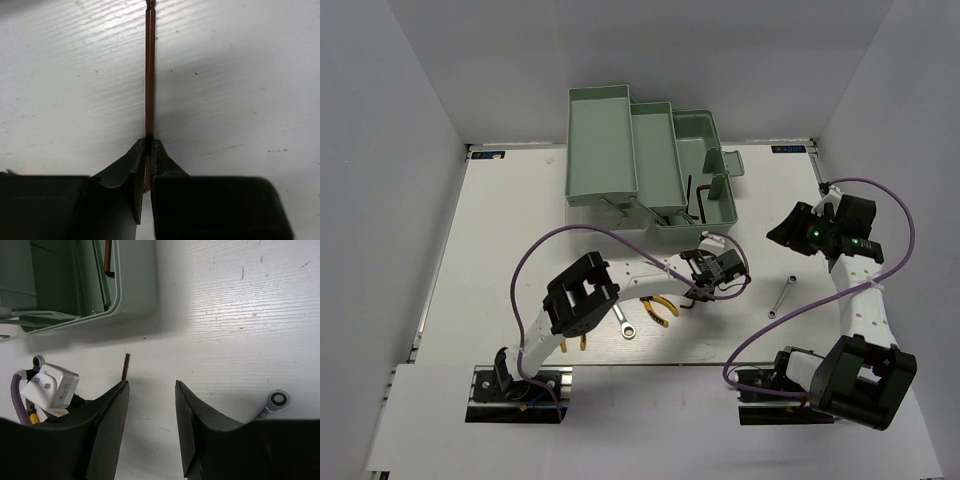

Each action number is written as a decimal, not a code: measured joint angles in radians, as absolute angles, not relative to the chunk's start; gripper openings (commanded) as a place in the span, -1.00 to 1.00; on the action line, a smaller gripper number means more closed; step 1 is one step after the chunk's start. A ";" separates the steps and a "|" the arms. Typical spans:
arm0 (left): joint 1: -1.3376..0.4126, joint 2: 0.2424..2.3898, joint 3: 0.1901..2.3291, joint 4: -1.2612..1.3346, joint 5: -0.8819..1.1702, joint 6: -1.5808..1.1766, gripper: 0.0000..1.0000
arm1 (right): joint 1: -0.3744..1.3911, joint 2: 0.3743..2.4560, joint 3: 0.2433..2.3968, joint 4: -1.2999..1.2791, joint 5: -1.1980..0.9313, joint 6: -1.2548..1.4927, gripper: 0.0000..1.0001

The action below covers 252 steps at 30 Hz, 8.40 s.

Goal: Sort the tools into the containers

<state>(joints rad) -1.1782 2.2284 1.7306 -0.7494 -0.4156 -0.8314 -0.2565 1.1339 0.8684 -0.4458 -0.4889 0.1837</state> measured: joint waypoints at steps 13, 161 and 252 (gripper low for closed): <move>-1.232 2.214 1.739 -0.757 -0.325 -0.743 -1.00 | -0.300 1.131 0.867 -0.445 -0.529 0.200 0.28; -0.859 1.401 0.881 -0.583 -0.191 -0.569 0.69 | -0.104 1.412 1.003 -0.608 -0.312 -0.033 -1.00; -1.054 1.591 0.811 -0.537 -0.490 -1.097 -0.21 | -0.001 1.219 0.979 -0.311 -0.664 0.339 0.17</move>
<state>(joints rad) -1.0542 1.5909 0.8108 -0.5369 -0.4900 -1.0966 -0.0013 1.2190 0.9791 -0.3107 -0.6636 0.3389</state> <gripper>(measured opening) 0.392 0.582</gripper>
